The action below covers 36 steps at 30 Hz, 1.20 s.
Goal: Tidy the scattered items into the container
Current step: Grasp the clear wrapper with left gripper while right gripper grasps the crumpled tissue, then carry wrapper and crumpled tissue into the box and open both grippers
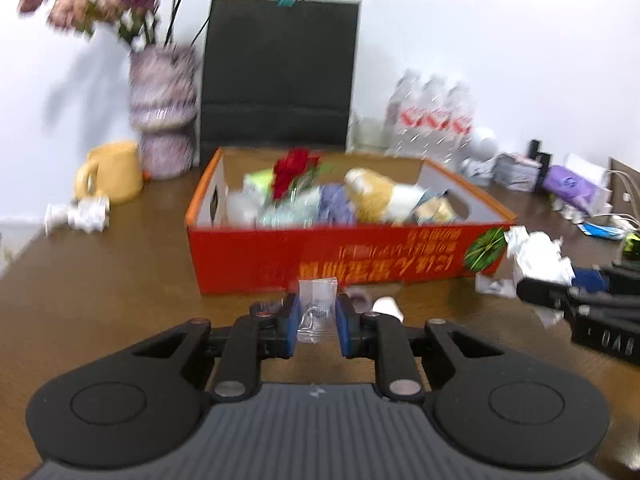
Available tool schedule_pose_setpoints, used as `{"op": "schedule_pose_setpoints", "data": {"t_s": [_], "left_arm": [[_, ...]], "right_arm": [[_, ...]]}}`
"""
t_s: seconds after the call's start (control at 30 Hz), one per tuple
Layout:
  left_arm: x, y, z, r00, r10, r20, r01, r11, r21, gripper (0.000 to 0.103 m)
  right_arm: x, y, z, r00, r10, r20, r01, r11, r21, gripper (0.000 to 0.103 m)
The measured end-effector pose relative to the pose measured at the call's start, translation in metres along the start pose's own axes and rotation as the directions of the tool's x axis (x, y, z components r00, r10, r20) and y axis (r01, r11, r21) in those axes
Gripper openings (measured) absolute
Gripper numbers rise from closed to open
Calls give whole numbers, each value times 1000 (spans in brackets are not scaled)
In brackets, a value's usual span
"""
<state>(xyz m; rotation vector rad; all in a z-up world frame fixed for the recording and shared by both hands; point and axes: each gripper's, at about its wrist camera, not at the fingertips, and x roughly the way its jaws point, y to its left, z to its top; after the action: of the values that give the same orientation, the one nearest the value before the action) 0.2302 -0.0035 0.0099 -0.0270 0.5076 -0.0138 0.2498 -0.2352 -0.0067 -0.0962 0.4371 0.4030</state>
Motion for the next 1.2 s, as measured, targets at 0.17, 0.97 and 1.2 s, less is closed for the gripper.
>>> {"op": "schedule_pose_setpoints", "data": {"t_s": [0.17,0.97,1.2], "left_arm": [[-12,6,48,994,10,113,-13,1000,26,20],[142,48,96,999,39,-8,-39,994,-101,20],[135,48,97,999,44,-10,-45,994,-100,48]], "right_arm": [[-3,-4,49,999,20,47,-20,1000,-13,33],[201,7,85,965,82,-248,-62,994,85,41],[188,5,89,971,72,-227,-54,995,82,81]]}}
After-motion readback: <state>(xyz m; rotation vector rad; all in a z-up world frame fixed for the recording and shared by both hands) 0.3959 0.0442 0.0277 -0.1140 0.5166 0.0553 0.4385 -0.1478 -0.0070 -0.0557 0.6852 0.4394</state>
